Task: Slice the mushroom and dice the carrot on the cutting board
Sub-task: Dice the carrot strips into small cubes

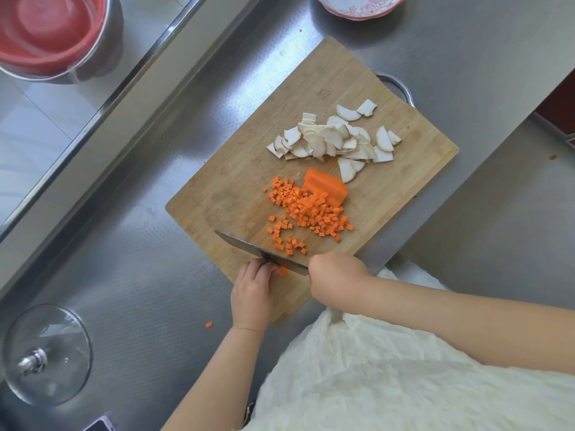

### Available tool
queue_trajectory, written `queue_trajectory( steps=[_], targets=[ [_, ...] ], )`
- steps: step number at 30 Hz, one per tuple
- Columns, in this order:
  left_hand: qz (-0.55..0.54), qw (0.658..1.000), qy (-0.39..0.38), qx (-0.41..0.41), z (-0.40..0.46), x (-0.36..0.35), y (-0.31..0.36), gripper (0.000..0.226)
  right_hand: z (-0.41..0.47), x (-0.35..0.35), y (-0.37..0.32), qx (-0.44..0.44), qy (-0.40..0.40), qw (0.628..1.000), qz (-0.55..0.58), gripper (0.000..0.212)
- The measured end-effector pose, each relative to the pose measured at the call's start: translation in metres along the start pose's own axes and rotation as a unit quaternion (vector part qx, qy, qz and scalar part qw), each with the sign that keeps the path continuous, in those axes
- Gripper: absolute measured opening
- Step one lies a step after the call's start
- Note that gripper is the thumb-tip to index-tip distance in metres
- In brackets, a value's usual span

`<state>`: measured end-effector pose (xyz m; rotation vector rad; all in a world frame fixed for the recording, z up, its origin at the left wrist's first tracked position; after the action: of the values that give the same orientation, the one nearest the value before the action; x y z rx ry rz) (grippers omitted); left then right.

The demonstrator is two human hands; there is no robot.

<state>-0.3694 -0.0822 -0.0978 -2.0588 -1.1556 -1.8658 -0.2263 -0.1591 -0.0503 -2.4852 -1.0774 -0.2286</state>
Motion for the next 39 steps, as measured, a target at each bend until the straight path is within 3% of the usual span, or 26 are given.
queue_trajectory(
  steps=[6,13,25,34,39],
  targets=[
    [-0.005,1.0,0.008,0.002,0.0,-0.001,-0.001,0.025,0.008,-0.004,-0.004,-0.016,-0.028,0.999,0.009,0.016],
    [-0.002,1.0,-0.013,0.009,0.0,0.0,0.002,0.017,0.021,0.007,-0.002,0.024,-0.01,0.987,0.159,0.033],
    [0.009,1.0,0.002,0.013,-0.009,-0.003,0.004,0.026,-0.001,-0.003,-0.001,0.05,-0.005,0.998,0.036,0.03],
    [0.004,1.0,-0.004,-0.005,-0.009,-0.006,-0.001,0.012,0.004,-0.01,-0.003,0.037,-0.015,0.999,0.037,0.028],
    [-0.004,1.0,0.006,-0.007,-0.01,-0.009,-0.002,0.025,0.007,-0.012,-0.005,0.025,-0.022,0.998,0.049,0.023]
  ],
)
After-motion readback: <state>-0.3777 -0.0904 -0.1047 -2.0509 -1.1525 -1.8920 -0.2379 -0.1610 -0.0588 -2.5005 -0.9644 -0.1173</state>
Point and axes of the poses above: each hand's wrist, its own z-axis towards the middle knuckle, its own x-axis out of the back of the hand, y = z × x, the point moved 5 cm from there along z, towards the middle knuckle, and after that the axes turned 15 degrees about -y, right-handed, at the moved point
